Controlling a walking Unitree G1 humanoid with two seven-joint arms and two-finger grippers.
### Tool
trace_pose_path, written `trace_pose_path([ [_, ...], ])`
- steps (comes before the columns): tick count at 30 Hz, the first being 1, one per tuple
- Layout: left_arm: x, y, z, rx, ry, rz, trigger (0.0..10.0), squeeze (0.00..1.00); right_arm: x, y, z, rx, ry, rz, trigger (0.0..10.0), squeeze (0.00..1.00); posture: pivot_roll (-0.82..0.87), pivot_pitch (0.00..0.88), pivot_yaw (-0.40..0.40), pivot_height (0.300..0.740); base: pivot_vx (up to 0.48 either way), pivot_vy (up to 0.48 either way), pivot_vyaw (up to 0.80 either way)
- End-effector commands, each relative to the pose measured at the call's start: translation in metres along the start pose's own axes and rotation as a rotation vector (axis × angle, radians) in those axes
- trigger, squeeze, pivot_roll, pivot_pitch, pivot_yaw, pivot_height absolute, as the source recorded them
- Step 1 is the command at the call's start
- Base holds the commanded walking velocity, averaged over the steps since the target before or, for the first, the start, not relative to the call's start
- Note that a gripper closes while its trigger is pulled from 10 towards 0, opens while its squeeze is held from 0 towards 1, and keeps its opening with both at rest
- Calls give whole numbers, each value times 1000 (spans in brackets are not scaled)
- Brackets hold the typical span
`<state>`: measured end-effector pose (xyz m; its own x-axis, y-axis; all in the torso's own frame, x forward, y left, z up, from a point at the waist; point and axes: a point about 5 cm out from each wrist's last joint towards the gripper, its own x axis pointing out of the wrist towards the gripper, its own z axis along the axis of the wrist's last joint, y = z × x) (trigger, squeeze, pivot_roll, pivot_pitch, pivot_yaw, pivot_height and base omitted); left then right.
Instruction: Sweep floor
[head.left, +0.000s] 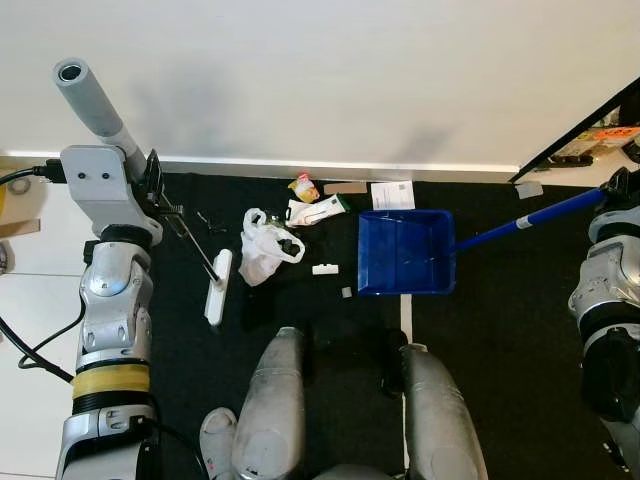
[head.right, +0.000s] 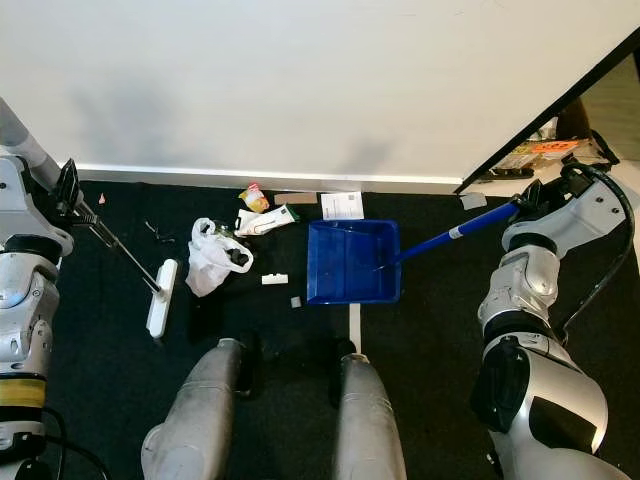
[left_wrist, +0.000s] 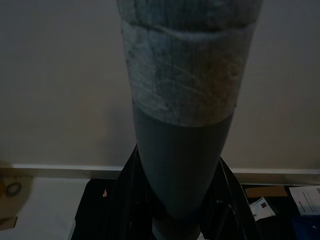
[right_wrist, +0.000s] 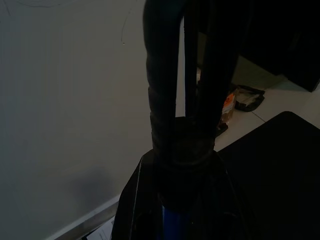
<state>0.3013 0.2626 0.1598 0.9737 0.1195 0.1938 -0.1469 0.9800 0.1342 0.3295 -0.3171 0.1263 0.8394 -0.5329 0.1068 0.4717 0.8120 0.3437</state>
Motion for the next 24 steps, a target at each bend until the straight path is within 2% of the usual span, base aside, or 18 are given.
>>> trace_pose_path([
  [1,-4,5,0,18,3,5,10000,0,-5,-9,-7,-14,27,-26,0,0,179,407,-11,731,0,0,0],
  [3,-4,2,-1,19,5,0,10000,0,-7,-8,-12,-46,48,-12,0,0,177,411,-11,731,0,0,0],
  [5,-4,1,-2,18,6,-2,10000,0,-9,-8,-14,-53,59,-9,1922,0,175,417,-12,731,0,0,0],
  [6,-4,1,-2,16,8,-3,10000,0,-11,-6,-18,-61,79,0,6275,16,173,420,-13,731,0,0,0],
  [8,-4,1,-2,15,9,-3,10000,0,-12,-5,-22,-68,97,7,6275,16,173,420,-13,731,0,0,0],
  [9,-5,0,-4,12,12,1,10000,0,-14,-2,-27,-70,122,17,10000,694,169,416,-15,731,0,0,0],
  [10,-5,0,-4,11,13,2,10000,0,-15,-2,-28,-71,128,20,10000,694,169,416,-15,731,0,0,0],
  [11,-7,-1,-5,7,17,7,10000,0,-17,-2,-31,-76,138,18,10000,1000,168,408,-16,731,0,0,0],
  [18,-10,-5,-9,-4,25,10,10000,0,-21,-3,-37,-96,166,8,10000,1000,167,407,-20,731,0,0,0],
  [24,-9,-6,-10,-9,26,13,10000,0,-19,-2,-34,-100,151,21,10000,1000,156,399,-21,731,0,0,0],
])
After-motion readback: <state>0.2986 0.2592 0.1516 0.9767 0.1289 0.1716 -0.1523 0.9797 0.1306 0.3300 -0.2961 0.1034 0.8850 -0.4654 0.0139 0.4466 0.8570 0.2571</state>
